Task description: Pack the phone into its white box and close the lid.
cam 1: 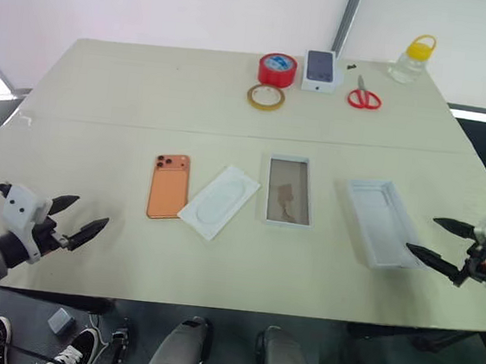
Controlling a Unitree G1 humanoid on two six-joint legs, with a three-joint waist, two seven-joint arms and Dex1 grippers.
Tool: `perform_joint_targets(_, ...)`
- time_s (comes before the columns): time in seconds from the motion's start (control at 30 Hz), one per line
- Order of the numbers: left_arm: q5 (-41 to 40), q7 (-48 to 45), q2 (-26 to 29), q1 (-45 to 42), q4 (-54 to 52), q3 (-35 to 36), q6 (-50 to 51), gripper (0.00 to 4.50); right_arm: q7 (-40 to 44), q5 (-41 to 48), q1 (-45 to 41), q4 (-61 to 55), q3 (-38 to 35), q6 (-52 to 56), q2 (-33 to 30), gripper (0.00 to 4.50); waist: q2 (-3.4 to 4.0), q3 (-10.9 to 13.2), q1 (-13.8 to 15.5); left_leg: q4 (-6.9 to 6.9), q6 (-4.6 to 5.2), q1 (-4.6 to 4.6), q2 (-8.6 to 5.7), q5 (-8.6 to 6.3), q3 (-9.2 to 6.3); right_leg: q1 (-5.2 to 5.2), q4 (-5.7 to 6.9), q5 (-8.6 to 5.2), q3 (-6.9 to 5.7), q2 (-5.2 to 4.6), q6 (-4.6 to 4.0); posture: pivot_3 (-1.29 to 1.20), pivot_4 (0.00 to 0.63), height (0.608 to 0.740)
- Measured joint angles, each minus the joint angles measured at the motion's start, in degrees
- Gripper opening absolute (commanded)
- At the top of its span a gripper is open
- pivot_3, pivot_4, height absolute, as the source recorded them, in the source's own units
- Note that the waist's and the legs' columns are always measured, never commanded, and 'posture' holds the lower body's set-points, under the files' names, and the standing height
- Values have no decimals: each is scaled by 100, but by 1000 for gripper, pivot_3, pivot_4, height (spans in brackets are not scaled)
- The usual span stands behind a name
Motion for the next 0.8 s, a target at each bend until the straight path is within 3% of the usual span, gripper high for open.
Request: perform_joint_targets(0.8, 4, 65, 33, -495, -95, -223, 276, 4500, -324, 46, -164, -826, 98, 502, 84, 4473, 0, 0, 19, 0, 0, -1, -1, 0, 1, 0, -1, 0, -1, -2, 0, 0, 150, 740)
